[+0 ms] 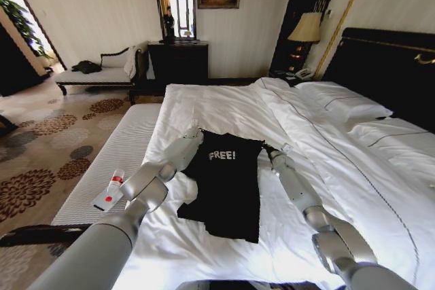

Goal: Fold the clothes on the bed.

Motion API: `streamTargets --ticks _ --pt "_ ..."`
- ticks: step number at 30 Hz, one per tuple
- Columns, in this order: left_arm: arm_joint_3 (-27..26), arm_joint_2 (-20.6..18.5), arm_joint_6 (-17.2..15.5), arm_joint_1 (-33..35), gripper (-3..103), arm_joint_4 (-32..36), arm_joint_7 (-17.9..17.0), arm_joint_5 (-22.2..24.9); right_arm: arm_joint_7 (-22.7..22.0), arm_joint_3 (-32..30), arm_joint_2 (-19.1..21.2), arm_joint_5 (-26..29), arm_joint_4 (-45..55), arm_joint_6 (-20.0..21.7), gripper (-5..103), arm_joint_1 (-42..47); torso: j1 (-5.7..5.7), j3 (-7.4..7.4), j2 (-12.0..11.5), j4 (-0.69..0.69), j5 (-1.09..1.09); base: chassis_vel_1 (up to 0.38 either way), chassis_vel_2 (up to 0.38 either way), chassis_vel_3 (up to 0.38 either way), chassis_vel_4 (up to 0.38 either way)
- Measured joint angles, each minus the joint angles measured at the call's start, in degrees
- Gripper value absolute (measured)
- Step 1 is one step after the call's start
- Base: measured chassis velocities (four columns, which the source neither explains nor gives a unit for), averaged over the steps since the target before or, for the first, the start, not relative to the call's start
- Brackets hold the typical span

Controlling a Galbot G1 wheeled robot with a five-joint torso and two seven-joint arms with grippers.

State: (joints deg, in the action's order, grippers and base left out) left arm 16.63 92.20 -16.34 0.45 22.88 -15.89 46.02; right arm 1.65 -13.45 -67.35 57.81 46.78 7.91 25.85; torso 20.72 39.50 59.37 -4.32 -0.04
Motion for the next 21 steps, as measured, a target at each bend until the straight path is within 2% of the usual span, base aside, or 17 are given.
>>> streamTargets --ticks 3,6,7,9,11,12,13,14,15,16,17,18,19,20,21 --pt "-0.3 0.01 -0.56 0.69 8 0.95 -0.76 -0.76 0.29 0.09 0.1 -0.05 0.35 0.01 7 0.43 0.0 0.0 0.0 -0.03 0.0 0.0 0.0 0.0 0.0" --pt "-0.64 -0.01 -1.45 1.54 25 2.63 -2.34 -1.75 -0.58 0.1 0.32 -0.78 2.05 0.19 23 1.46 -0.01 0.0 0.0 -0.01 0.03 0.0 0.0 0.0 0.0" --pt "-0.64 -0.01 -1.45 1.54 25 2.63 -2.34 -1.75 -0.58 0.1 0.32 -0.78 2.05 0.19 23 1.46 -0.01 0.0 0.0 -0.01 0.03 0.0 0.0 0.0 0.0" --pt "-0.42 -0.02 -2.12 2.09 36 4.18 -3.86 -3.43 -2.05 0.01 1.18 -1.22 4.31 0.62 34 2.33 0.0 0.0 0.01 0.01 0.01 0.0 0.0 0.0 0.0" --pt "-0.28 -0.11 -2.21 2.37 36 4.82 -4.31 -4.52 -2.86 -0.15 1.57 -1.01 5.19 0.92 34 2.71 0.0 -0.01 0.0 0.0 0.01 0.0 0.0 0.0 0.0" --pt "0.19 -0.95 -2.42 3.17 41 6.94 -5.22 -5.52 -4.33 -0.56 2.25 -0.11 6.9 1.41 39 3.48 0.0 0.0 0.0 -0.02 0.01 0.0 0.0 0.0 0.0" --pt "0.87 -2.49 -3.19 4.19 47 10.59 -6.75 -4.15 -5.99 -1.31 3.39 1.12 9.26 1.94 50 4.73 0.0 0.0 0.0 0.0 0.02 0.0 0.0 0.0 0.0" --pt "1.43 -3.75 -3.81 5.08 52 13.82 -7.91 -2.36 -6.93 -1.76 4.26 1.81 10.92 2.29 50 5.64 0.0 0.0 0.0 0.01 0.02 0.0 0.0 0.0 0.0" --pt "1.43 -3.75 -3.81 5.08 52 13.82 -7.91 -2.36 -6.93 -1.76 4.26 1.81 10.92 2.29 50 5.64 0.0 0.0 0.0 0.01 0.02 0.0 0.0 0.0 0.0" --pt "2.22 -5.69 -4.45 6.34 58 18.3 -9.35 0.21 -8.11 -2.45 5.68 2.53 14.23 2.74 56 7.32 0.0 0.0 0.0 -0.03 0.01 0.0 0.0 0.0 0.0" --pt "2.56 -6.62 -4.56 6.89 58 20.27 -9.93 1.21 -8.65 -2.85 6.43 2.8 16.19 2.93 61 8.35 0.0 0.0 0.0 -0.04 0.0 0.0 0.0 0.0 0.0" --pt "3.63 -10.11 -4.59 8.69 68 26.71 -11.58 3.8 -10.09 -4.03 8.31 3.57 21.25 3.39 66 11.09 0.0 -0.01 0.01 -0.05 -0.01 0.0 0.0 0.0 0.0" --pt "4.03 -12.37 -4.31 9.7 68 30.21 -12.2 4.96 -10.93 -4.85 9.45 4.1 24.43 3.83 72 13.06 -0.01 -0.01 0.01 -0.05 -0.01 0.0 0.0 0.0 0.0" --pt "4.28 -14.69 -4.02 10.63 74 33.26 -12.6 6.03 -11.66 -5.76 10.44 4.59 27.87 4.27 72 15.4 -0.01 -0.01 0.01 -0.03 -0.02 0.0 0.0 0.0 0.0" --pt "4.28 -14.69 -4.02 10.63 74 33.26 -12.6 6.03 -11.66 -5.76 10.44 4.59 27.87 4.27 72 15.4 -0.01 -0.01 0.01 -0.03 -0.02 0.0 0.0 0.0 0.0"
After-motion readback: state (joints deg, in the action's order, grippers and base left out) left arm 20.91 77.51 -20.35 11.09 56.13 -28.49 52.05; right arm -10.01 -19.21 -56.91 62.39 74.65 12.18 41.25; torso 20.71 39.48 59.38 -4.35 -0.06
